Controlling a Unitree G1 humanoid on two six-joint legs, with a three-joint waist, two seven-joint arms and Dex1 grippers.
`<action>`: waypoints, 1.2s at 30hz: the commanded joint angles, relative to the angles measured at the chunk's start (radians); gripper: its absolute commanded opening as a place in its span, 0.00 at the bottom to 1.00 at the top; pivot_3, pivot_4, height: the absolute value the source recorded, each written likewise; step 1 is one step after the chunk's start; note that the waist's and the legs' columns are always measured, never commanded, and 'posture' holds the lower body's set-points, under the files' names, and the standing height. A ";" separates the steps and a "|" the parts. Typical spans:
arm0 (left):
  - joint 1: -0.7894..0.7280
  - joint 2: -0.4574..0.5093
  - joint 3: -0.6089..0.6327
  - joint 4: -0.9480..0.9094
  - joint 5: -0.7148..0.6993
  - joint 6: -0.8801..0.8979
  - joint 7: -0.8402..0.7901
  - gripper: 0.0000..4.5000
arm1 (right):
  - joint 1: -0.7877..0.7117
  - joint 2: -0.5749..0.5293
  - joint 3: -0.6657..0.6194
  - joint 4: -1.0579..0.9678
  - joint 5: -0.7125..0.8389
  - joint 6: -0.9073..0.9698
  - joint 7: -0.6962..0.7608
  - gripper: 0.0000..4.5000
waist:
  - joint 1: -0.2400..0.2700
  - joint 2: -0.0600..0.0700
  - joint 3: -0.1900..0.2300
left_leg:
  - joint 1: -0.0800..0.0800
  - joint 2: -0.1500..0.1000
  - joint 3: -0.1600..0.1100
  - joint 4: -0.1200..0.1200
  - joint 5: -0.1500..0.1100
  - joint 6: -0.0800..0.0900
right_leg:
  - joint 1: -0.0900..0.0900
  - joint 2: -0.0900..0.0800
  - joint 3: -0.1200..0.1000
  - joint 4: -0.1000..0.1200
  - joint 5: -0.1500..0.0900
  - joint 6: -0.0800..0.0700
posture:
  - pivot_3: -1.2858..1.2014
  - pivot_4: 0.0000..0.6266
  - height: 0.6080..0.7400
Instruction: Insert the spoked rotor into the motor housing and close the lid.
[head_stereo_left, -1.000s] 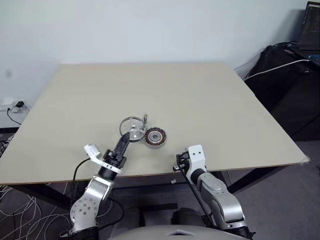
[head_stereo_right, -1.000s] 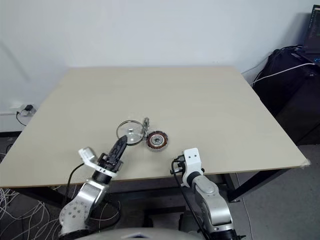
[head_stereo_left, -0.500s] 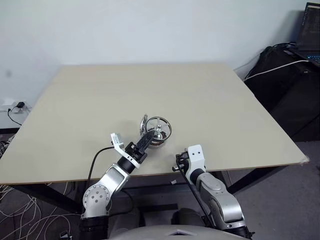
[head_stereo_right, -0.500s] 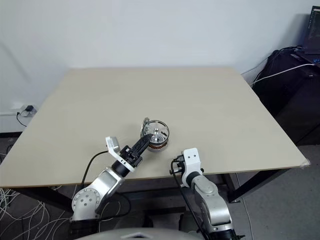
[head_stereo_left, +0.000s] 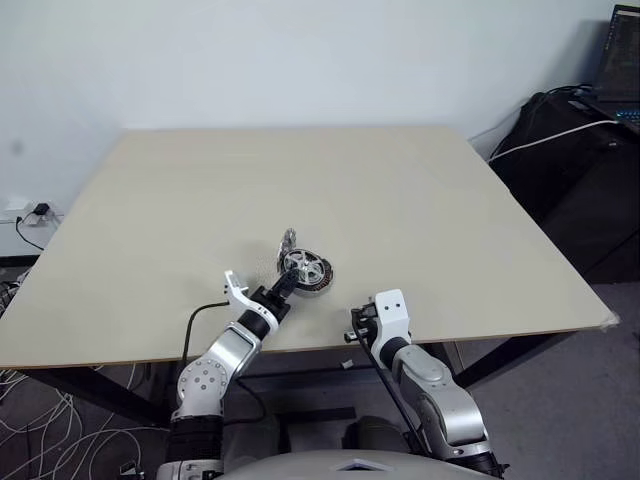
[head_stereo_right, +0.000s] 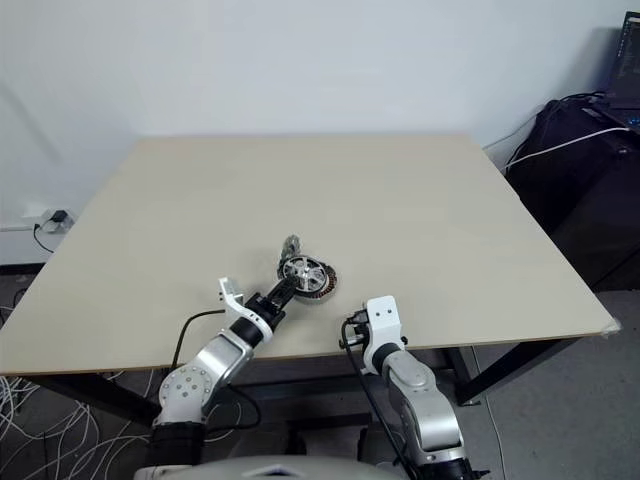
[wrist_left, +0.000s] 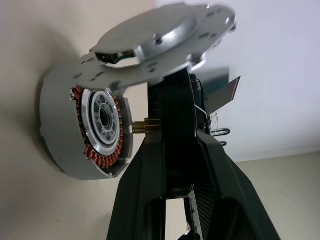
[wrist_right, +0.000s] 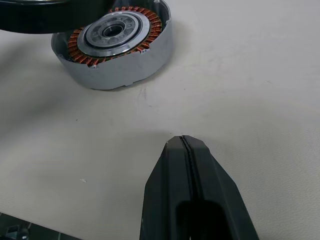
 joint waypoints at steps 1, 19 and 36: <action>-0.049 -0.106 -0.018 0.015 -0.016 0.003 -0.044 0.10 | -0.014 0.003 -0.003 -0.025 0.007 -0.019 -0.005 0.00 | 0.000 0.000 0.000 | 0.000 0.000 0.000 0.000 0.000 0.000 | 0.000 0.000 0.000 0.000 0.000 0.000 | 0.52 0.00 1.00; -0.135 -0.130 -0.007 0.203 0.042 -0.055 -0.127 0.10 | -0.006 0.004 0.001 -0.033 0.004 -0.018 -0.007 0.00 | 0.000 0.000 0.000 | 0.000 0.000 0.000 0.001 0.000 0.000 | 0.000 0.000 0.000 0.000 0.000 0.000 | 0.52 0.00 1.00; -0.184 -0.157 0.025 0.274 0.030 -0.085 -0.157 0.10 | -0.008 0.000 0.006 -0.036 0.003 -0.016 -0.004 0.00 | 0.000 0.000 0.000 | 0.000 0.000 0.000 0.002 0.000 0.000 | 0.000 0.000 -0.001 0.000 0.000 0.000 | 0.52 0.00 1.00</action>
